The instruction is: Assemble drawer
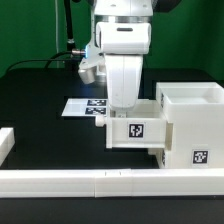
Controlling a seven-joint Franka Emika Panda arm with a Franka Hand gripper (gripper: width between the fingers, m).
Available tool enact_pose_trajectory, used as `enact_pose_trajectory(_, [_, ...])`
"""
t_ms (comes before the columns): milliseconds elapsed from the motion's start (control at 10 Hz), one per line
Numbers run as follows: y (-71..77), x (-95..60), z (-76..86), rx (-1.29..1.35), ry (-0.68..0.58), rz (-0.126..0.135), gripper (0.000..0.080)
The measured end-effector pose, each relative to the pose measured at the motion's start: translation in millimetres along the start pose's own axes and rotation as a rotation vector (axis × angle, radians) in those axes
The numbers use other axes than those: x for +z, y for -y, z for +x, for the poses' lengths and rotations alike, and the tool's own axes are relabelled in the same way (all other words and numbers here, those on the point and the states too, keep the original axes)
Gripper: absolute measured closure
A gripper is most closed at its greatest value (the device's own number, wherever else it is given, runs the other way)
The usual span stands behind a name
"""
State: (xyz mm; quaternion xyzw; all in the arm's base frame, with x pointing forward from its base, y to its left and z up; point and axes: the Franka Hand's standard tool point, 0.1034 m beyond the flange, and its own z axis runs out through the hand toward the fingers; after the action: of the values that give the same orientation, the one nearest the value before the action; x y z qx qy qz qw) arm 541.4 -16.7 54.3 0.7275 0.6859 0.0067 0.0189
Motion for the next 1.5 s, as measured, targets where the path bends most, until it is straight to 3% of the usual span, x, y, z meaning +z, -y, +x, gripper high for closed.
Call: enact_pose_trajectory(1500, [-5.2,1.3,9.1,-0.052,0.004,-0.007,0.0761])
